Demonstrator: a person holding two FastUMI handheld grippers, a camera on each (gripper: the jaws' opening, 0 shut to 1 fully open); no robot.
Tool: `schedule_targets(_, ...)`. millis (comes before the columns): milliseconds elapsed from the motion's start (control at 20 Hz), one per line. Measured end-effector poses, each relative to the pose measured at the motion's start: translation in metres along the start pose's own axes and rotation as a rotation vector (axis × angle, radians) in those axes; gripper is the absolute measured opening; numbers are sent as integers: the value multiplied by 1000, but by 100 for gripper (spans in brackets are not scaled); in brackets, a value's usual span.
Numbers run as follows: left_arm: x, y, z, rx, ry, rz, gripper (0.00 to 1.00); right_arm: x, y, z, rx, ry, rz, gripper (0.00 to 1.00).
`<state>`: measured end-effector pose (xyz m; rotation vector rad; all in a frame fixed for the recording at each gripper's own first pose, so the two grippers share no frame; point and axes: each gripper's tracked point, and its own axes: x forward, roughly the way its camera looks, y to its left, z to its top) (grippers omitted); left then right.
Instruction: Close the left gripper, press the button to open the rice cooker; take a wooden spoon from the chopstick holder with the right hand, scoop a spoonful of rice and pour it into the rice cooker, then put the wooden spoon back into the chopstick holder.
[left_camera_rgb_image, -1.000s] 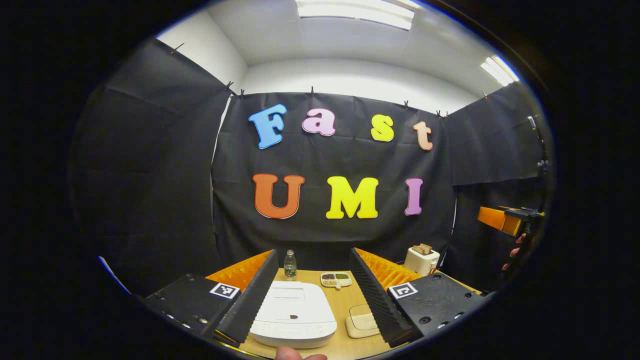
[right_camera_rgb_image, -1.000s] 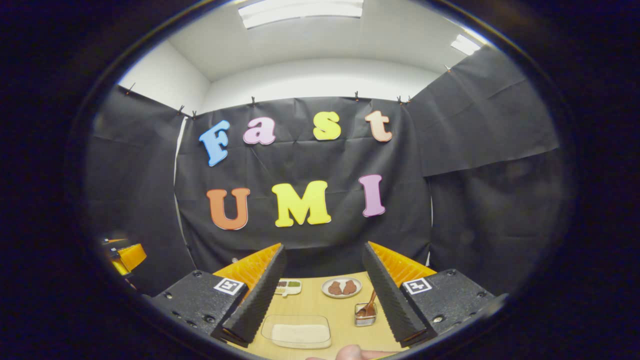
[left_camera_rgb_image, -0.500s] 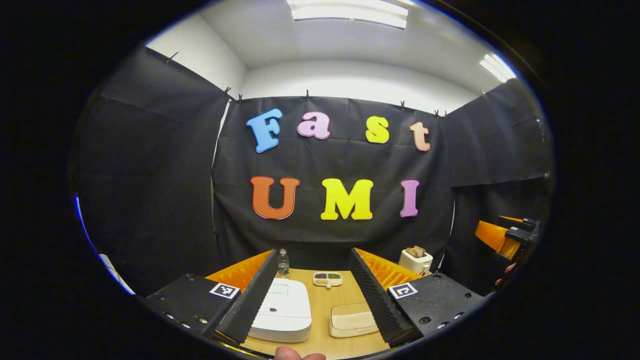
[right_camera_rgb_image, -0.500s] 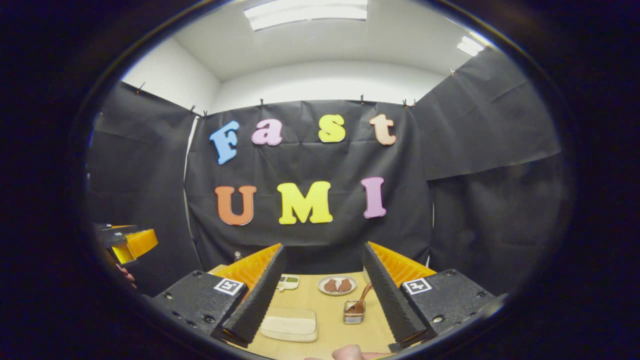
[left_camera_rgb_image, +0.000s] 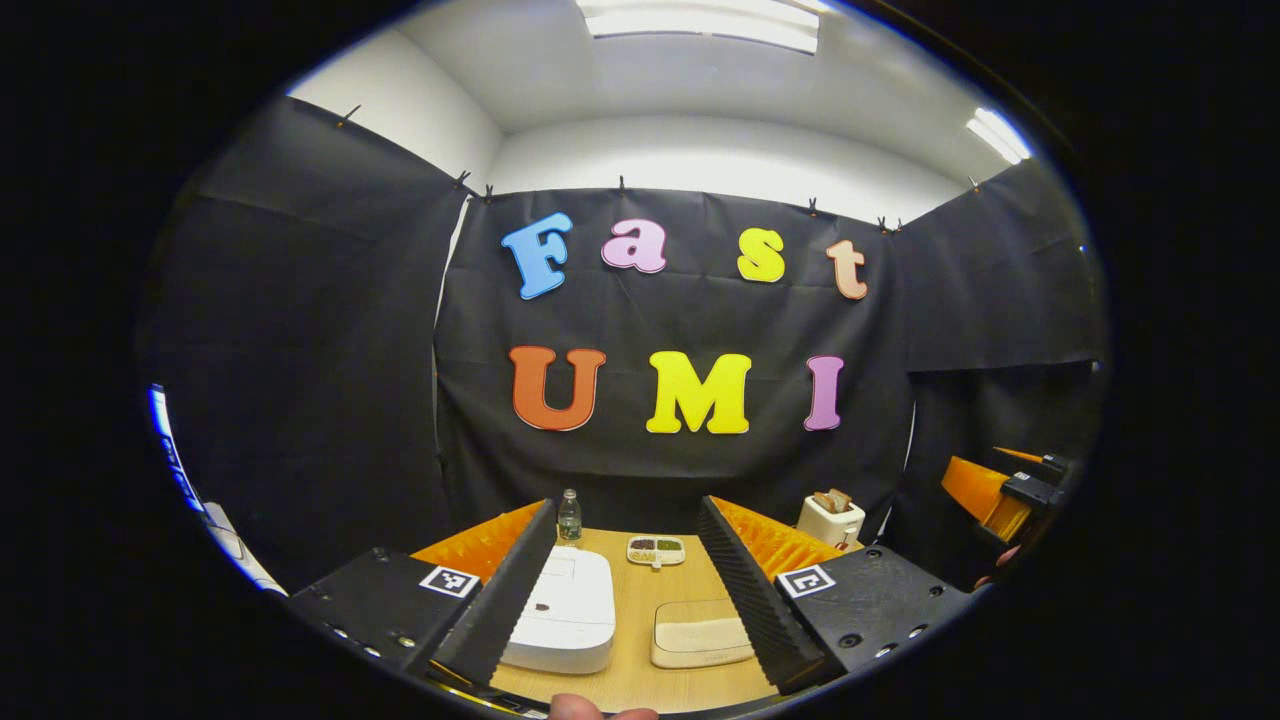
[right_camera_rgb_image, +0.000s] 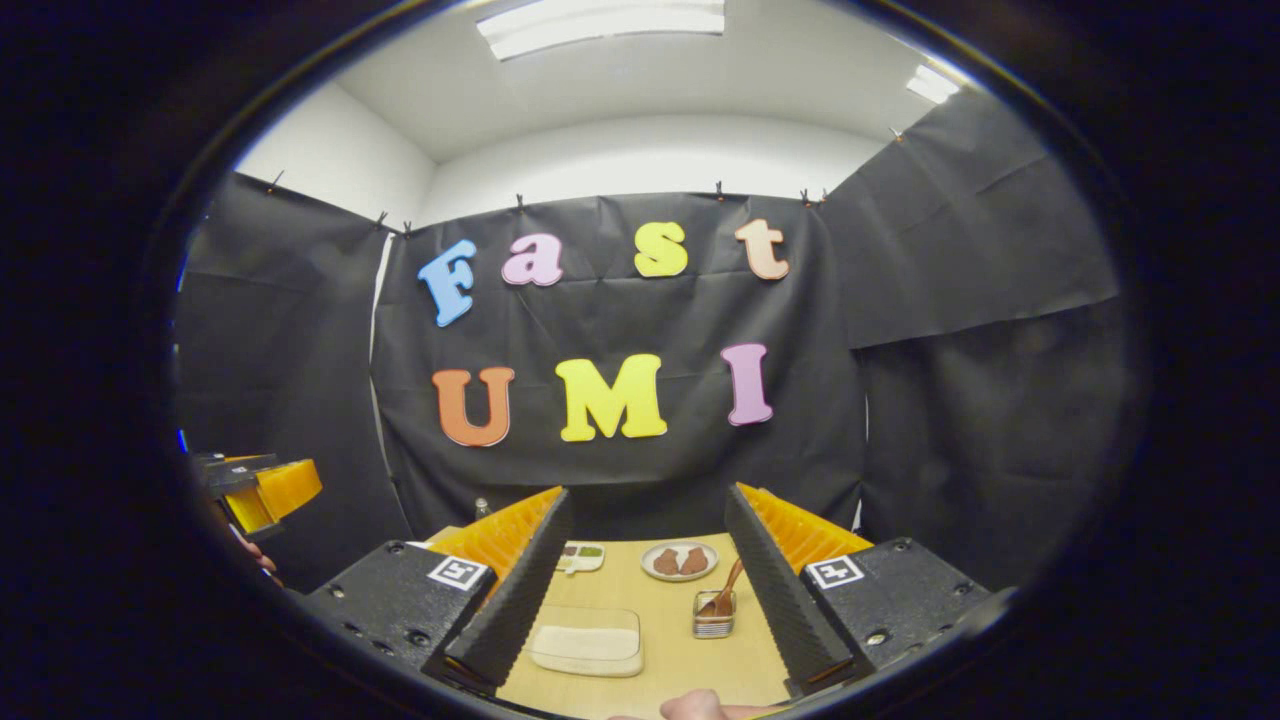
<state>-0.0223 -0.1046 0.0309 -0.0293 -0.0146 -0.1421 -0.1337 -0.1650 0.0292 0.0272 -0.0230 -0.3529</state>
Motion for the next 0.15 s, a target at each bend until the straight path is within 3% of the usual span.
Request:
schedule_targets(100,1,5,4,3,-12,1,93,-1,6,1,0,-6,-4,96)
schedule_targets(150,3,8,5,8,-15,0,93,-1,9,0,-4,-4,-6,100)
